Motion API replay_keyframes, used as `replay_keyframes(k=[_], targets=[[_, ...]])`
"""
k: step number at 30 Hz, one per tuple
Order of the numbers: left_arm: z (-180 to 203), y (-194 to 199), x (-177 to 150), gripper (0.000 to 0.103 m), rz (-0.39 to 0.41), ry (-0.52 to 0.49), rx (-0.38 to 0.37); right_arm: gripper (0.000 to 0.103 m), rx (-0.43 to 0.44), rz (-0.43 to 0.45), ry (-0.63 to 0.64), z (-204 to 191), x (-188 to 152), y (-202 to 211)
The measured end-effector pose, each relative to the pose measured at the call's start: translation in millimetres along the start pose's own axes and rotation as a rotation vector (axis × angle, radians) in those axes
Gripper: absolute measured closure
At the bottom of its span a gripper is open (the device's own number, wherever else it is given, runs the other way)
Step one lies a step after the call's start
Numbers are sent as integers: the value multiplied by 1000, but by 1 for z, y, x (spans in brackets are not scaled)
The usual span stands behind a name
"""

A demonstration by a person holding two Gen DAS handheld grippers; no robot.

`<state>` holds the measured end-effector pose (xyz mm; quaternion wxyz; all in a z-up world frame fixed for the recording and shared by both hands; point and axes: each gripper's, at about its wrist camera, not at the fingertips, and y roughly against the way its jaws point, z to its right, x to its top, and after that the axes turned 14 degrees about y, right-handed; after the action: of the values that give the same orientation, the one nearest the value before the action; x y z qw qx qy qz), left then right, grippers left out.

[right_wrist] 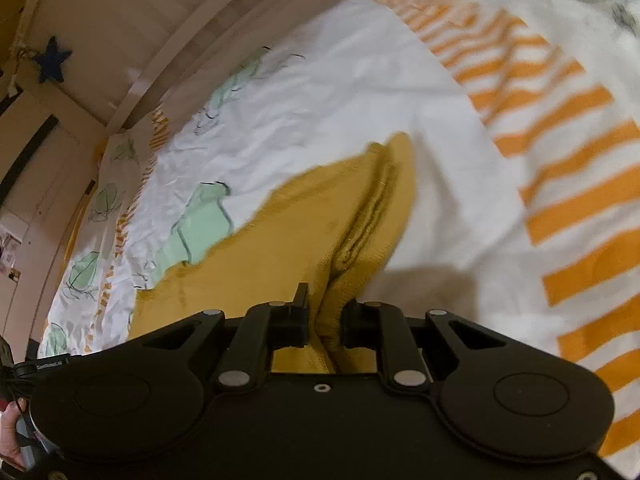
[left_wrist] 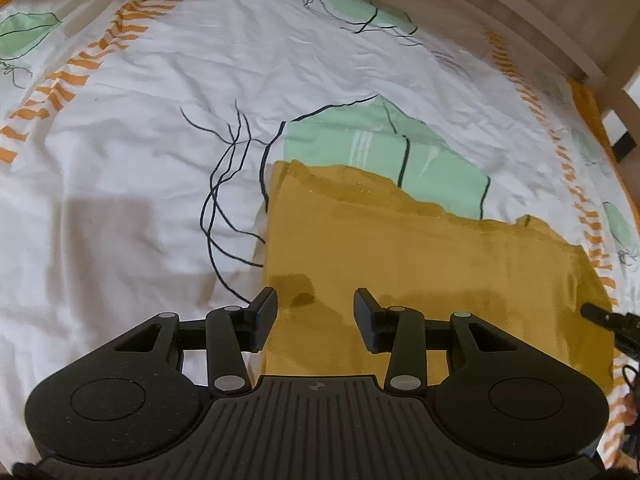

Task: Fold small clothes

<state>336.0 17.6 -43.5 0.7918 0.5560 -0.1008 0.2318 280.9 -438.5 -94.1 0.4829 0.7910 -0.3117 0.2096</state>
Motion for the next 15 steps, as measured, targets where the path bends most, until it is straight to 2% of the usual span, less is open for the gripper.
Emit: replay_keyframes(k=[8, 15], targets=[[-11, 13, 7, 62, 3, 5, -29, 81, 13, 19, 72, -67, 17, 5], [-32, 26, 16, 62, 17, 33, -52, 81, 67, 25, 109, -127, 15, -17]])
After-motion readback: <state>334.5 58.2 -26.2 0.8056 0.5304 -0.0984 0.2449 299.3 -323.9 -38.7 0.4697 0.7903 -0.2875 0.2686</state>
